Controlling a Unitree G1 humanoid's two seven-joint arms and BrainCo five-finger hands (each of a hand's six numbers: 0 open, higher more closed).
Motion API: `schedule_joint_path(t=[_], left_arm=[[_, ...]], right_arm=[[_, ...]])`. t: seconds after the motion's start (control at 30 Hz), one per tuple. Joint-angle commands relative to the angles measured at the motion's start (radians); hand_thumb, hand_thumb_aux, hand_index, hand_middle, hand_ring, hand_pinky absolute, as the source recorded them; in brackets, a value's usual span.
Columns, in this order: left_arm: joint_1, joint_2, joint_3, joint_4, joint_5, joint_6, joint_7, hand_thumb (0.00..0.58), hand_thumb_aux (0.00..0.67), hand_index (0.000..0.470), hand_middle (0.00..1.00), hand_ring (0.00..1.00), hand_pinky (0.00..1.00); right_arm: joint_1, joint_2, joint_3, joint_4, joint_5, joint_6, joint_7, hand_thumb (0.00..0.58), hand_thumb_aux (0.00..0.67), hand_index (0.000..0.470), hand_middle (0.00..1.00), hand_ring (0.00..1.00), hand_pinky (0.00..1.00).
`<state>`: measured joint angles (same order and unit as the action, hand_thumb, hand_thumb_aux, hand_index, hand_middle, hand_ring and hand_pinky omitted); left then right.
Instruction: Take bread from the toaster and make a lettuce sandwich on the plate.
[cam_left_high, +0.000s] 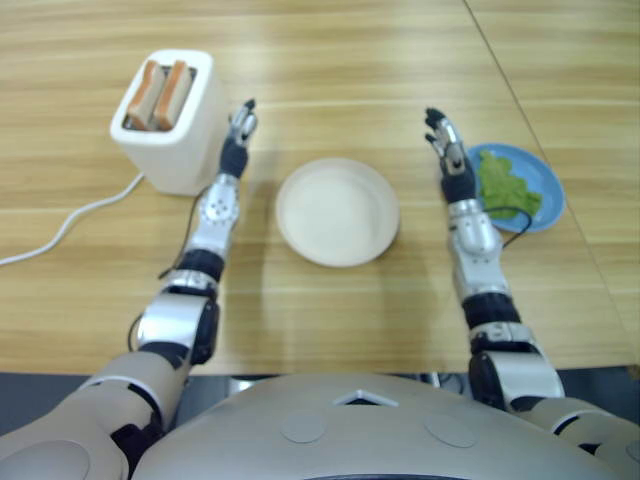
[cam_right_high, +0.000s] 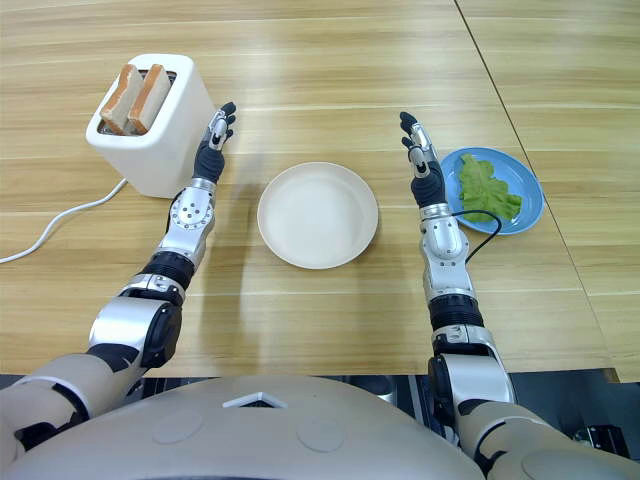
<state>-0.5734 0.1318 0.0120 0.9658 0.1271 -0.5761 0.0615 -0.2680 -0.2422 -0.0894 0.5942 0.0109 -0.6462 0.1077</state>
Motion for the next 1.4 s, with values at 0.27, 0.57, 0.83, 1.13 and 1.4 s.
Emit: schedule_joint_path(t=[0.27,0.57,0.83,1.13,1.4], left_arm=[[0.005,-0.002,-0.004,-0.013,-0.004,-0.003,-0.014,0.000,0.000,0.000,0.00,0.00,0.00],[0.200,0.135,0.089,-0.932,0.141,0.102,-0.007,0.000,0.000,0.000,0.00,0.00,0.00],[0.236,0.428,0.272,-0.952,0.508,0.521,0.103,0.000,0.000,0.000,0.00,0.00,0.00],[0.165,0.504,0.120,-0.596,0.667,0.787,0.157,0.000,0.000,0.000,0.00,0.00,0.00],[0.055,0.484,-0.031,-0.346,0.664,0.822,0.184,0.000,0.000,0.000,0.00,0.00,0.00]], right_arm=[[-0.009,-0.002,-0.010,0.026,0.008,0.010,0.005,0.000,0.000,0.000,0.00,0.00,0.00],[0.005,-0.013,-0.016,-0.001,0.011,0.020,0.007,0.000,0.000,0.000,0.00,0.00,0.00],[0.040,-0.014,-0.023,-0.058,0.010,0.038,0.004,0.000,0.000,0.000,0.00,0.00,0.00],[0.051,-0.017,-0.029,-0.098,0.006,0.058,0.004,0.000,0.000,0.000,0.00,0.00,0.00],[0.071,-0.015,-0.027,-0.128,0.000,0.068,0.001,0.000,0.000,0.000,0.00,0.00,0.00]])
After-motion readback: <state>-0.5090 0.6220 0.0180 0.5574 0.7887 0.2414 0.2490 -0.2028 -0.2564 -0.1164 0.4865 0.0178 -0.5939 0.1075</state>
